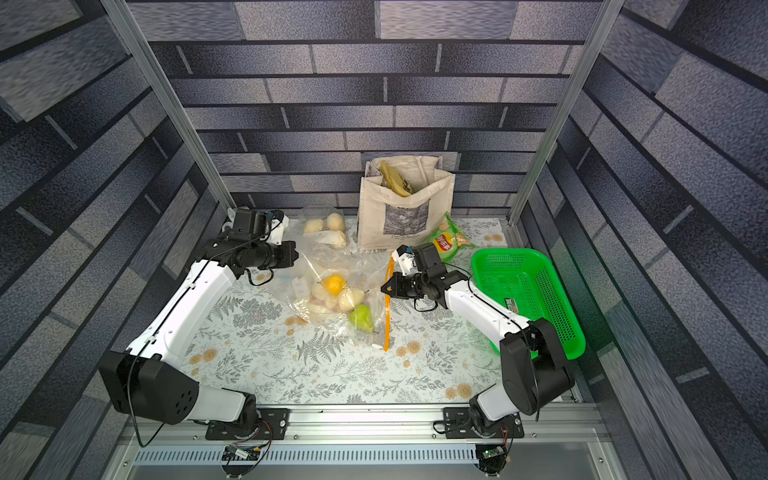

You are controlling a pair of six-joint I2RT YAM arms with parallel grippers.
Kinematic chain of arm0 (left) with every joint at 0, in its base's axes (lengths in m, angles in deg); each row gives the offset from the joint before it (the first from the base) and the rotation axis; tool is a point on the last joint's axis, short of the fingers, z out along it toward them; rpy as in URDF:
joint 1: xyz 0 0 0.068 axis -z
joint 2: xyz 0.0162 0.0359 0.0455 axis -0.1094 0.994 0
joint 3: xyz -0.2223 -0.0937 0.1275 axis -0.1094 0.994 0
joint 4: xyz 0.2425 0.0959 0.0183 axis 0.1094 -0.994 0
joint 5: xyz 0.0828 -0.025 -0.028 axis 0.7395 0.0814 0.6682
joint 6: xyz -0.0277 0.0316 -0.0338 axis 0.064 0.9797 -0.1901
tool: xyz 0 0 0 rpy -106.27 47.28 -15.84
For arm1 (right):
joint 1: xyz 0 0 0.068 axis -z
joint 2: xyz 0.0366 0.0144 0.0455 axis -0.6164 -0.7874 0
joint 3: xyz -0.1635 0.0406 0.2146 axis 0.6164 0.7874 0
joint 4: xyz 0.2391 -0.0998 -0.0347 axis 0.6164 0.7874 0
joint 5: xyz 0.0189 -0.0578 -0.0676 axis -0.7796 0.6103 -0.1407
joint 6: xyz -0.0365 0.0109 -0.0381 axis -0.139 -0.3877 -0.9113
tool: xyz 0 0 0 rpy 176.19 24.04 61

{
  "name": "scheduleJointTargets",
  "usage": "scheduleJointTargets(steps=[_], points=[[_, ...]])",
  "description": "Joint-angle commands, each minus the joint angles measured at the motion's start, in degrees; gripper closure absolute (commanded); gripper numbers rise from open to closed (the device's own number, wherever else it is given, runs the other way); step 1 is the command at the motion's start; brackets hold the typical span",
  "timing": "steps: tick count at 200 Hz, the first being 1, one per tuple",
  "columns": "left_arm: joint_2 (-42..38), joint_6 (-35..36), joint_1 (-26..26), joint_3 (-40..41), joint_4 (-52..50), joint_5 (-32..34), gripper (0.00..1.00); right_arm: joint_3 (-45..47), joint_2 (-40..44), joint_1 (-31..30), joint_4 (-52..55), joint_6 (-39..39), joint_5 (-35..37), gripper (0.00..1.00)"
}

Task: Open the zip-top bag and take out the pear
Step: Adjust the zipper food storage bag at the center of the board.

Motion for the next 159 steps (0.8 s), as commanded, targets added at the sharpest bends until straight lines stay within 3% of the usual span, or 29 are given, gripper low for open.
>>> scheduleJointTargets(steps=[1,28,52,68,86,98,159], points=[[0.73,0.43,-0.49,0.55,-2.1,4.0,1.0,1.13,1.95,0.45,-4.33,-0.17,-3.68,0.91],[1.72,0.72,-0.71,0.85,-2.77,5.8,0.84,1.48,2.33,0.46,-4.87,0.09,-3.87,0.91],[2.01,1.1,-0.89,0.44,-3.36,6.25,0.81,0.41,2.34,0.5,-1.22,-0.59,-1.21,0.9],[2.08,1.1,-0.89,0.31,-3.49,5.92,0.75,-1.25,1.93,1.13,4.81,-0.55,3.56,0.76],[2.34,1.01,-0.88,0.44,-3.52,5.56,0.72,-2.11,1.69,1.87,9.4,-0.62,7.17,0.54],[2.51,1.14,-0.95,0.67,-3.54,5.46,0.72,-2.19,1.56,2.21,10.99,-1.01,9.16,0.47],[2.97,1.51,-0.88,1.02,-3.36,5.14,0.72,-2.65,-6.77,3.9,11.87,-1.16,9.03,0.46]])
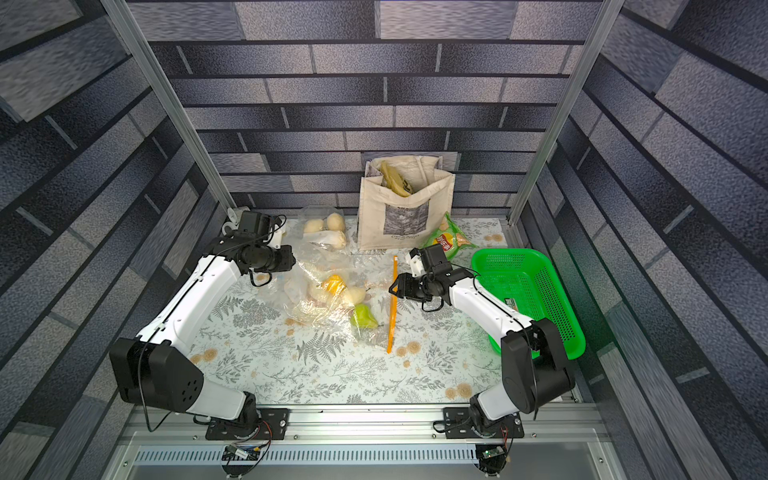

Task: Open the zip-top bag and take out the pear
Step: Adjust the zipper food storage bag at the center of the board.

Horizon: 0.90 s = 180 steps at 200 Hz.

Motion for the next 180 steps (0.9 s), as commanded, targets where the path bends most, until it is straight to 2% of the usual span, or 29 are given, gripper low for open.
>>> scheduleJointTargets(steps=[1,67,126,144,172,180], points=[[0.59,1.26,-0.18,0.91,-1.22,-0.05,0.72,-1.4,-4.14,0.66,2.05,-0.78,0.36,0.46],[0.94,2.05,-0.27,1.21,-1.39,0.29,0.72,-3.8,-12.69,1.52,-6.19,-0.38,-9.86,0.42],[1.78,2.59,-0.38,0.7,-1.85,0.02,0.72,-2.46,-15.15,2.17,-12.35,3.57,-13.18,0.45],[1.82,2.65,-0.37,0.67,-1.84,0.04,0.73,-2.46,-15.01,2.1,-14.22,4.27,-14.3,0.54],[2.08,2.68,-0.45,0.59,-1.82,-0.35,0.73,-2.46,-14.65,2.15,-14.55,4.97,-13.78,0.81],[2.21,2.66,-0.45,0.43,-1.9,-0.61,0.73,-0.57,-14.39,2.16,-14.57,4.92,-13.43,0.86]])
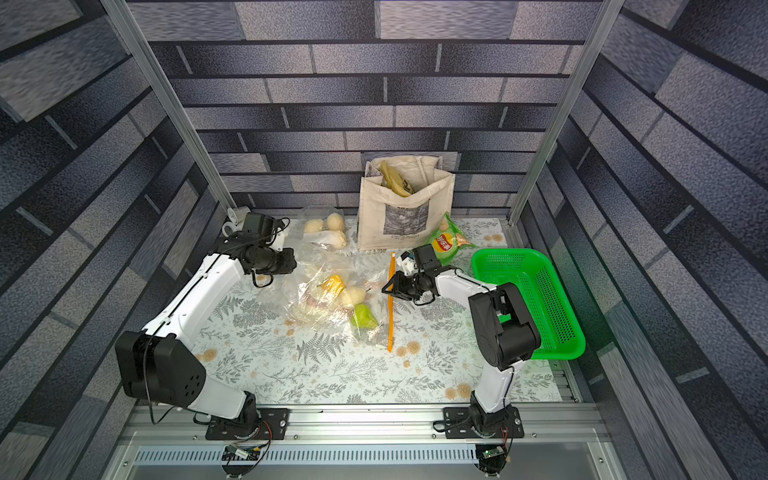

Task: Open the zip-top bag and take out the pear
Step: Adjust the zipper food storage bag at the center of the board.

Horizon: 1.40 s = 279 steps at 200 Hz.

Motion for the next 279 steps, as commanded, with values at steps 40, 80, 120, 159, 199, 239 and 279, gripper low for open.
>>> scheduleJointTargets(steps=[40,80,120,159,199,239,279], points=[[0.36,1.93,-0.49,-0.59,-2.29,-0.8,0.73,1.89,2.21,0.32,-1.13,-0.7,-1.01,0.98],[0.16,2.41,-1.2,-1.12,-3.13,-0.11,0.73,2.16,7.55,0.3,-0.74,-2.79,-3.01,1.0],[0.28,2.72,-1.8,-1.95,-4.04,0.01,0.72,2.0,9.83,0.31,-3.82,-1.35,-8.03,1.0],[1.66,3.73,-1.88,-1.47,-5.1,-0.05,0.7,2.1,10.54,0.35,-6.99,-0.11,-11.38,1.0],[2.84,4.07,-1.89,-1.99,-5.83,-0.17,0.62,1.65,10.6,0.37,-5.42,-0.62,-10.82,1.0],[0.23,5.36,-3.18,-3.94,-6.76,1.08,0.4,1.12,10.8,0.31,-2.89,-0.38,-7.78,1.0],[-3.22,5.78,-3.41,-6.21,-4.72,-0.23,0.35,1.2,11.07,0.35,-3.14,-0.22,-7.53,1.0]])
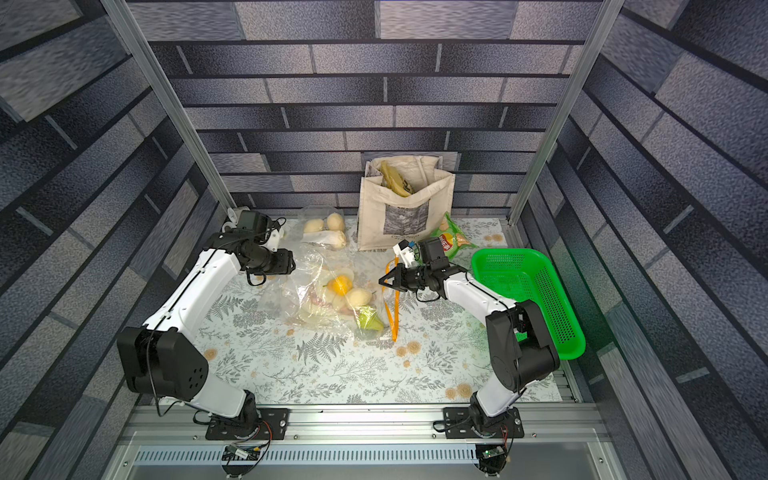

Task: Open the zip-top bag and take out the pear
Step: Adjust the zipper food storage bag at the center of the board.

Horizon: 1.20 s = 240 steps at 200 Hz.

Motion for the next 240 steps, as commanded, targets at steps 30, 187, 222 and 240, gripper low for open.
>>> scheduleJointTargets(steps=[30,187,222,240], points=[[-6.91,2.63,1.64,-3.26,2.41,-1.55,0.34,-0.33,2.47,0.29,0.9,0.26,0.24,1.0],[1.4,0.57,27.84,5.87,26.94,-16.37,0.3,-2.88,4.21,0.29,1.56,2.83,-0.35,0.99],[1.65,-4.71,30.53,8.8,29.87,-17.29,0.32,-3.38,3.29,0.29,1.58,3.26,0.03,0.99],[1.19,-6.56,31.28,10.8,32.88,-18.44,0.33,-4.22,2.77,0.33,2.45,3.23,0.16,0.99]])
